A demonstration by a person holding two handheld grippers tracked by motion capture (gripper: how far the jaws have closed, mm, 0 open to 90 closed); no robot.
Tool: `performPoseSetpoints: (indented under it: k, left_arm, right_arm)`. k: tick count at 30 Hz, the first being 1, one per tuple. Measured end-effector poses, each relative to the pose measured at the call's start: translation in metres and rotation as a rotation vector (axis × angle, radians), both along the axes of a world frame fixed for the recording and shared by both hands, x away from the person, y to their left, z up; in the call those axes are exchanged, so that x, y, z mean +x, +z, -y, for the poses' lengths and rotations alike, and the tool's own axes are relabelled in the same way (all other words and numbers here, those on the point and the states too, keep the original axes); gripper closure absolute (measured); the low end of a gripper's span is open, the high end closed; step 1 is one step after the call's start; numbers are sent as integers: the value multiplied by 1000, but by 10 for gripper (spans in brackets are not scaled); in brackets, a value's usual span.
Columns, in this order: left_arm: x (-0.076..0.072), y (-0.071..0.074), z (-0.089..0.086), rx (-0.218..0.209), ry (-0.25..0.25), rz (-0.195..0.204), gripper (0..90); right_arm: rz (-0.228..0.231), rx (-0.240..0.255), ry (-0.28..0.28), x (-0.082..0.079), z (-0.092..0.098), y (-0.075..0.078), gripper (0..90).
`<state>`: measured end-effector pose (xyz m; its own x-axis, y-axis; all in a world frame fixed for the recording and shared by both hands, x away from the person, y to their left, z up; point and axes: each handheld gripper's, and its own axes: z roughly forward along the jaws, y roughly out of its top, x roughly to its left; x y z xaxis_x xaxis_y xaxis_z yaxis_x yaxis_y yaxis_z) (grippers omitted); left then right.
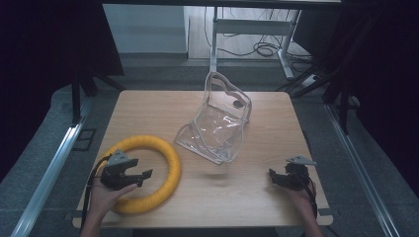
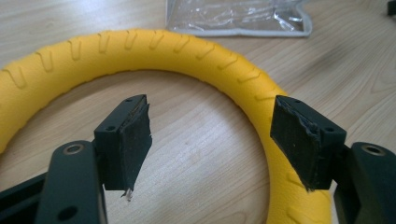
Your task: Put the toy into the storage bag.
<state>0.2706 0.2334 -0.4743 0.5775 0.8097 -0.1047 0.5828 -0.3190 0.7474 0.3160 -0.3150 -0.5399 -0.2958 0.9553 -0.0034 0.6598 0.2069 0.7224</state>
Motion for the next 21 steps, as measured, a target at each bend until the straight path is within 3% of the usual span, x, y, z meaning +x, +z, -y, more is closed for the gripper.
performPoseSetpoints:
  k: [8,16,21]
  left_arm:
    - [-3,3,5,7,-9,4,289]
    - [-1,3,2,15,7,-6,290]
    - [-8,12,2,17,40,-15,298]
  right_arm:
    - [1,0,-1,0,0,0,154]
    - [1,0,-1,0,0,0,154]
    - [1,1,-2,0,0,0,154]
